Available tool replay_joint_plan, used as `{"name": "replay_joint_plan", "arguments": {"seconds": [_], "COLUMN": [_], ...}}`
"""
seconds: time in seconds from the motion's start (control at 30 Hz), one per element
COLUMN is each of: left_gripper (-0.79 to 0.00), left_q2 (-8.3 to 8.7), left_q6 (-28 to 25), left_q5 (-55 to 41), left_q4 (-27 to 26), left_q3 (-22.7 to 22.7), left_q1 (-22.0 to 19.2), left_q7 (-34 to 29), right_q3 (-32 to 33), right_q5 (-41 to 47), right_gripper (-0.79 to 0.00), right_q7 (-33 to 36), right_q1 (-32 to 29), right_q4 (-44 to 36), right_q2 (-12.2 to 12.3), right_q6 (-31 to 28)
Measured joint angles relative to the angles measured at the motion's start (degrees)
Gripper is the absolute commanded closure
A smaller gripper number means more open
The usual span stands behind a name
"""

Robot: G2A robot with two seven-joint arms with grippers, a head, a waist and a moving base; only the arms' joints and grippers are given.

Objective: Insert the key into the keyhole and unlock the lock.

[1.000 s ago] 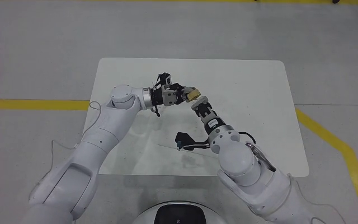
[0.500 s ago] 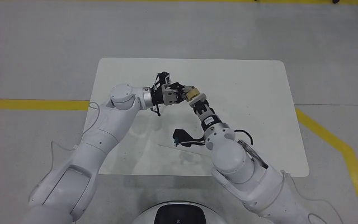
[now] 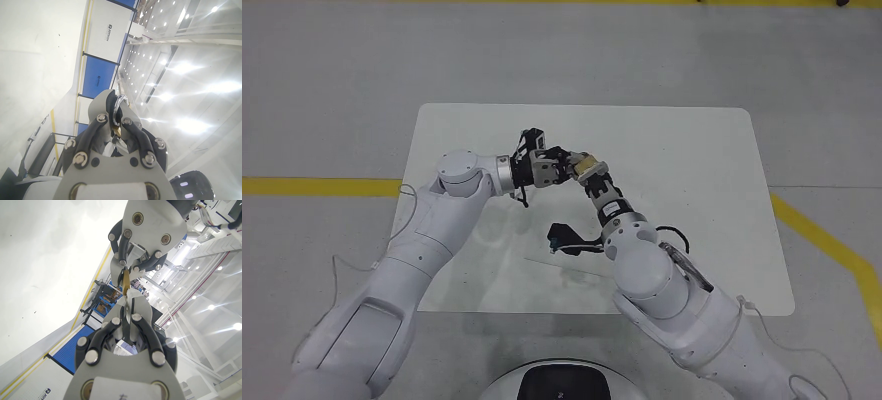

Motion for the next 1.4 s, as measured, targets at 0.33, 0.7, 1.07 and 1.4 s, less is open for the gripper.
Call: {"name": "replay_joint_plan", "arguments": {"seconds": [0.33,0.7,1.07,1.4], "left_gripper": [0.0,0.0,0.0,0.0], "left_q2": [-0.19,-0.5,-0.78,-1.42], "left_q6": [1.0,0.8,-3.6,-10.8], "left_q5": [-0.7,-1.1,-3.2,-4.1], "left_q4": [1.0,2.5,6.3,5.5], "left_q3": [-0.3,-0.5,-2.3,-2.9], "left_q1": [-0.3,-0.5,-0.9,-0.3], "left_q7": [-0.6,0.0,1.6,2.5], "right_q3": [0.8,6.6,13.4,23.9], "right_q5": [2.0,8.5,18.6,43.4], "right_gripper": [-0.585,-0.785,-0.785,-0.745], "right_q7": [0.6,0.8,0.7,-12.1], "right_q1": [0.5,-2.2,-5.6,-9.8], "right_q4": [-0.1,-2.7,-4.3,1.9], "right_q2": [-0.7,-1.2,-1.7,-2.8], "right_q6": [0.0,0.6,4.6,19.2]}}
